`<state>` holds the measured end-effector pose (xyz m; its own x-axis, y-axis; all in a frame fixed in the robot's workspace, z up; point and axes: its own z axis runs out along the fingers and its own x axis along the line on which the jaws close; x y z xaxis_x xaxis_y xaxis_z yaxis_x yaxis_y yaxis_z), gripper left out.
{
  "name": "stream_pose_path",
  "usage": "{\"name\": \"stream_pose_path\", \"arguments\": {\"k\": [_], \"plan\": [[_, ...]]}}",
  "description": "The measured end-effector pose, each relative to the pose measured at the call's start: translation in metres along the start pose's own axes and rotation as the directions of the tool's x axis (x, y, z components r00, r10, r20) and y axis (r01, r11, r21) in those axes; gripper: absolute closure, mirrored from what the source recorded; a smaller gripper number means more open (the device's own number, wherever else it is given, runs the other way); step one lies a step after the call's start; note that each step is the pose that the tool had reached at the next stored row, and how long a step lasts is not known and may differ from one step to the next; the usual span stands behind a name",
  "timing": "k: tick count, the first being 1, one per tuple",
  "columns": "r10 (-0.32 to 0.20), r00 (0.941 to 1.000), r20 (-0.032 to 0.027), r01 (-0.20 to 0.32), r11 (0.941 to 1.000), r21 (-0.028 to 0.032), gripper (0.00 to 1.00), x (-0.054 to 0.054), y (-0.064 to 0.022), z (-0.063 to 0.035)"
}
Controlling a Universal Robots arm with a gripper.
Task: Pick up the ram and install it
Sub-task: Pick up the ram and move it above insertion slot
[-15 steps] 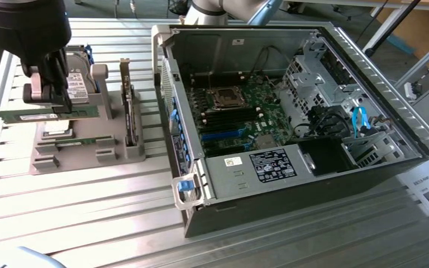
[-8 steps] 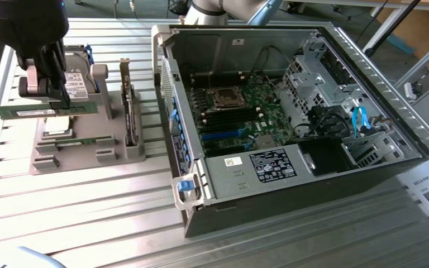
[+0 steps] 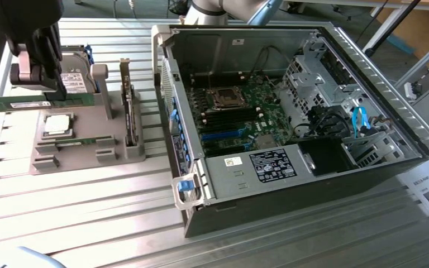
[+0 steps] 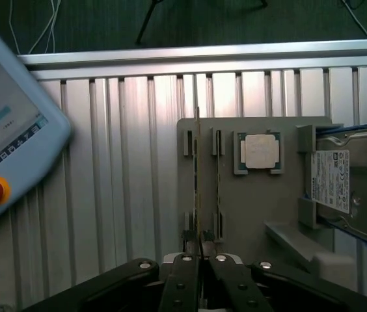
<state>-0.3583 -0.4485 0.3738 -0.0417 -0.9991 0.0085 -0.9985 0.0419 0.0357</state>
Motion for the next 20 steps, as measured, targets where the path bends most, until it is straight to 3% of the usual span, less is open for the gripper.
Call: {"name": "stream_pose_path", "arguments": {"k": [20], "plan": [[0.0,1.0,0.0001,0.0,1.0,0.0001,0.88,0.0,0.001,-0.0282]]}}
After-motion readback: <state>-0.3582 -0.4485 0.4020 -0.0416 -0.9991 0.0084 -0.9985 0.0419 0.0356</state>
